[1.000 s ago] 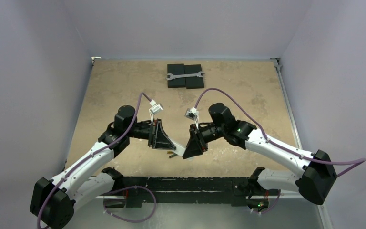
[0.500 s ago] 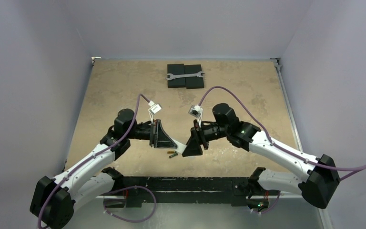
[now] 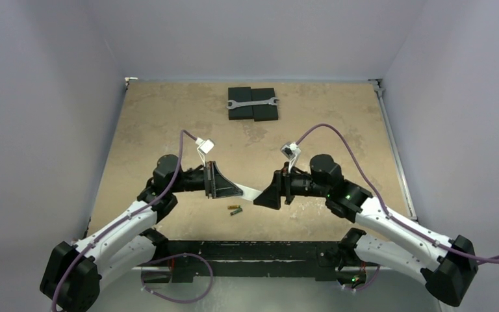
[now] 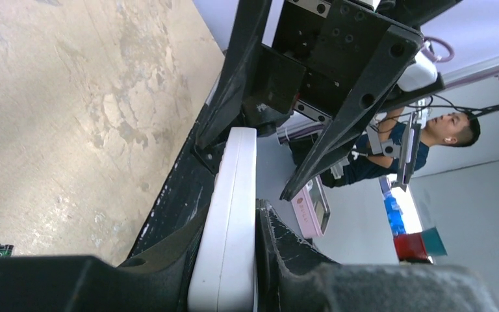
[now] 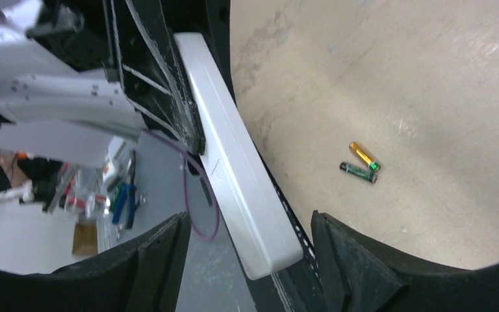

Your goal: Load the batteries into the remote control

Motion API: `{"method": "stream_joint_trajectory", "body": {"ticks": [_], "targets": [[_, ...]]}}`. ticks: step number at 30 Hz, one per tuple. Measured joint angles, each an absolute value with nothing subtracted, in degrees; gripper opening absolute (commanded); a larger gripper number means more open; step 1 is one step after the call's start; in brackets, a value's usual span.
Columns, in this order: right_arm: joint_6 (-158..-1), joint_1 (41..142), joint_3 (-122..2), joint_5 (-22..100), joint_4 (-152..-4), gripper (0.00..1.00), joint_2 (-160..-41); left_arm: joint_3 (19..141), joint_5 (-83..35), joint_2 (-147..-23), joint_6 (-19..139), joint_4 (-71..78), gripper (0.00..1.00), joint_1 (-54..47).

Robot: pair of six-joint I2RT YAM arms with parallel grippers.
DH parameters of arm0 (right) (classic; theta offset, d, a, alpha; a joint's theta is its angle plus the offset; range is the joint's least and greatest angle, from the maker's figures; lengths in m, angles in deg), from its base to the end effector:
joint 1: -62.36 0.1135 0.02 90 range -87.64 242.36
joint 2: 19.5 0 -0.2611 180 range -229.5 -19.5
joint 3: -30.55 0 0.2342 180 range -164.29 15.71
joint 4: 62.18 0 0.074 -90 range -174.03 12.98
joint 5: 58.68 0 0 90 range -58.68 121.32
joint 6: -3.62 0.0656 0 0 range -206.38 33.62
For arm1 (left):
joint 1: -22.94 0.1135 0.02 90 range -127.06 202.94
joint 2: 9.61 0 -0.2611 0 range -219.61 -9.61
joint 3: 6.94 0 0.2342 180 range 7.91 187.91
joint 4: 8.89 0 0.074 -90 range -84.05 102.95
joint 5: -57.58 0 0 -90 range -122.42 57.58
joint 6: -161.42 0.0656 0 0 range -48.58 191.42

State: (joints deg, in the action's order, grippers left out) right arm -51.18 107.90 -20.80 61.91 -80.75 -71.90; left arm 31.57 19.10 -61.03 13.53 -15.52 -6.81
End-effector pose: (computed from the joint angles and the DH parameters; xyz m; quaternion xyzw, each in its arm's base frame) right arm 0.1287 0.1788 0.2723 -0.2224 0.7714 0.5243 0.2839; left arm 0.1478 -0.1436 0.2527 0.1182 0.7211 -0.6497 0.2095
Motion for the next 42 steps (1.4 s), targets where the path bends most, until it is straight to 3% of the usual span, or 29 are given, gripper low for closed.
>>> {"method": "stream_joint_trajectory", "body": {"ticks": [12,24,34,42], "targets": [[-40.62,107.66,-13.88,50.11,-76.1,0.74,-63.64,26.19,11.98,-59.52,8.2,-21.49,0.0,-6.84],[-34.18,107.66,-7.78,47.26,-69.43,0.64,-63.42,20.97,7.63,-59.3,2.63,-27.54,0.0,-6.84],[-31.27,107.66,-5.37,47.35,-62.85,0.5,-65.46,20.2,7.65,-61.82,0.49,-30.8,0.0,-6.84],[-30.24,107.48,-4.5,47.29,-61.5,0.33,-66.0,20.16,7.74,-62.17,0.4,-31.7,0.0,-6.81]]}}
